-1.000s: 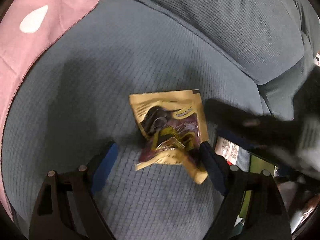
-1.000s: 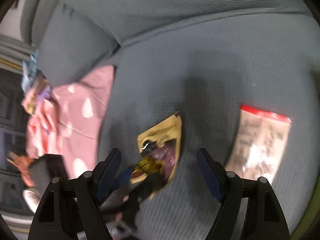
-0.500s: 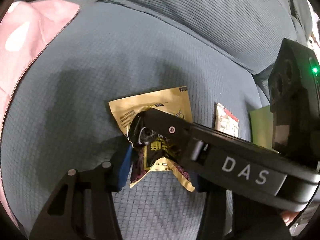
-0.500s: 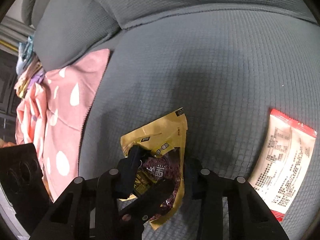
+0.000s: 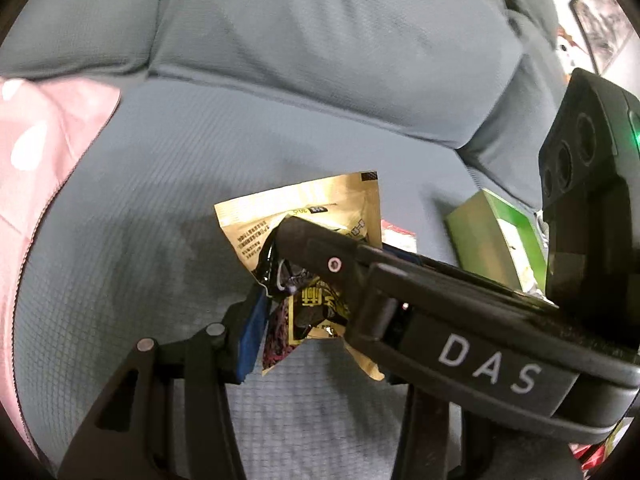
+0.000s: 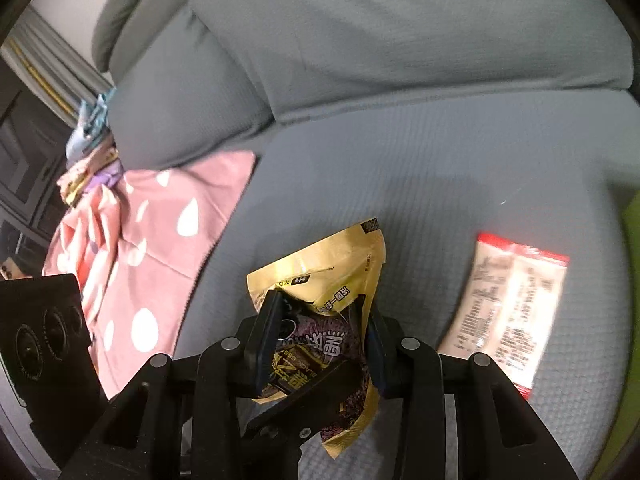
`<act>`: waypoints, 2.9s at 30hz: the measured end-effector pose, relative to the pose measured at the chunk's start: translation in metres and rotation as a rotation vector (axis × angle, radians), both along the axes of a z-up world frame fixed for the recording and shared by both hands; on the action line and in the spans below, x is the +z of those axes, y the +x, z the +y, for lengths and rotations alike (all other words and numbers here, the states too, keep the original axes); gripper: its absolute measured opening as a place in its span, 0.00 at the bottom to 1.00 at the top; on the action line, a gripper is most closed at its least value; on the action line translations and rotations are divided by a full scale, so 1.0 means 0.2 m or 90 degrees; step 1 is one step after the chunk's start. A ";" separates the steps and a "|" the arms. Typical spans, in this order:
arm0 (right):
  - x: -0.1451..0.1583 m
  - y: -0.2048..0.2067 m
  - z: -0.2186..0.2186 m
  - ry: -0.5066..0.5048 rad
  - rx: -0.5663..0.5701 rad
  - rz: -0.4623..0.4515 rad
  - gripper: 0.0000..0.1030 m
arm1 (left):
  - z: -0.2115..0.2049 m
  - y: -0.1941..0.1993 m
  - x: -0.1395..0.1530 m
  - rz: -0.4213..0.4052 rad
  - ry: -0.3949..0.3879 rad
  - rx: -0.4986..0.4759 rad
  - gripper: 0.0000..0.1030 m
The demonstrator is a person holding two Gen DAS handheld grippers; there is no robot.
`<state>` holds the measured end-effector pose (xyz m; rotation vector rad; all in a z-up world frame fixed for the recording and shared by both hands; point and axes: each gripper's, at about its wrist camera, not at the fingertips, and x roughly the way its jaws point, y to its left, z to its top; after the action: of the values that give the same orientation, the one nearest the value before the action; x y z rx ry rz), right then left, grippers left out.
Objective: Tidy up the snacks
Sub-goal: 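Lift the gold candy pack with the right gripper toward the box, then lower the candy pack into the box and open the right gripper, then move the right gripper to the red-edged biscuit pack and close it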
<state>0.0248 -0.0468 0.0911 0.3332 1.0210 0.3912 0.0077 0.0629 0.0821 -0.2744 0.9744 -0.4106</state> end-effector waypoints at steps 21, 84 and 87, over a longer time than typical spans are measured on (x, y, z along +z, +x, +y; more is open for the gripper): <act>0.21 -0.37 -0.22 -0.030 -0.087 -0.160 0.41 | -0.26 -0.23 0.14 -0.162 -0.010 -0.107 0.44; 0.28 -0.32 -0.65 -0.022 -0.221 -0.046 0.74 | -0.01 0.09 0.00 0.011 0.016 0.047 0.92; 0.15 -0.19 -0.52 0.007 -0.165 0.029 0.74 | -0.04 0.18 -0.10 0.076 -0.009 0.017 0.90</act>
<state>-0.0126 -0.1515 0.1210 0.4800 1.0052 0.1563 0.0446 0.0552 0.0629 -0.3279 1.0842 -0.3801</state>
